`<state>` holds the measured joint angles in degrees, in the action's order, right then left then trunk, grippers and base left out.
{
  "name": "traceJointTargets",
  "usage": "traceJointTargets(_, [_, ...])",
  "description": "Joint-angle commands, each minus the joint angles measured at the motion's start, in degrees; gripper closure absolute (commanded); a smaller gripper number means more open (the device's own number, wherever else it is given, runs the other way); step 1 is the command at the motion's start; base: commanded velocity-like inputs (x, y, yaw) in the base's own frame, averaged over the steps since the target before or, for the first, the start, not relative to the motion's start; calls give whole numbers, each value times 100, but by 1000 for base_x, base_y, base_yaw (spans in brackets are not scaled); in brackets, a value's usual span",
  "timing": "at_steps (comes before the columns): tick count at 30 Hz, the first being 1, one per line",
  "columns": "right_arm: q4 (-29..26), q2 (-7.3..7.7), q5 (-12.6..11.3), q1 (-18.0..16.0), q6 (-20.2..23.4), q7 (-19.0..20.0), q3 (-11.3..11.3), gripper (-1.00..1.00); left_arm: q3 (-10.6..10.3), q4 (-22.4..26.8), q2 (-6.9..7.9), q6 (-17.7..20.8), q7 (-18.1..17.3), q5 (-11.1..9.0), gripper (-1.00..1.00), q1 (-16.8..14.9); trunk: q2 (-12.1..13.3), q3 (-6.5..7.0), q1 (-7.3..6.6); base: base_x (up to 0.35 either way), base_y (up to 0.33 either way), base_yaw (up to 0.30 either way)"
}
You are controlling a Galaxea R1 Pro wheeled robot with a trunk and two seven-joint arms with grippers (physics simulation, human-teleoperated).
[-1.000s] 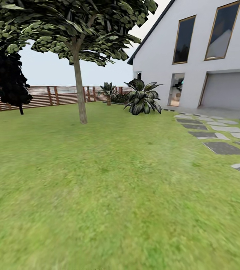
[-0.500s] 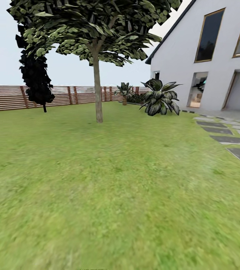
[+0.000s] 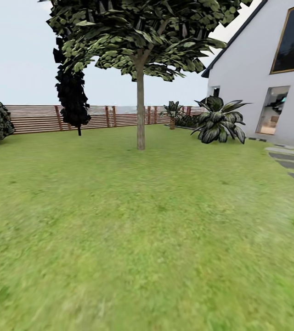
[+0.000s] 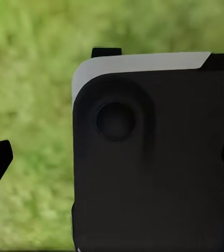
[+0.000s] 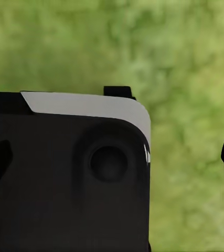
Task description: Take the three Easter eggs out of the wicker basket on the lawn in the garden, then place them on the lawn next to a single tree (choose any tree) so that all three eggs are next to the same tree and none are left in the basket.
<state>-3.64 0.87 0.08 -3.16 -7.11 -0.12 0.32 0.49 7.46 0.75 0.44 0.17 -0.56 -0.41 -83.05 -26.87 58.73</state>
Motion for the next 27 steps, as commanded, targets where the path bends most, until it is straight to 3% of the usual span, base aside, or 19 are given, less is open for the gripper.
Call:
traceJointTargets(1, [5,1,1,-1,-18,-1,3,-100,4,1,-2,3,1,-6,-100,-3,-3,-6,0,0,0,288])
traceJointTargets(27, [13,1,3,0,-18,1,3,-100,-13,1,-11,9,1,3,-100,-3,-3,-54,0,0,0,288])
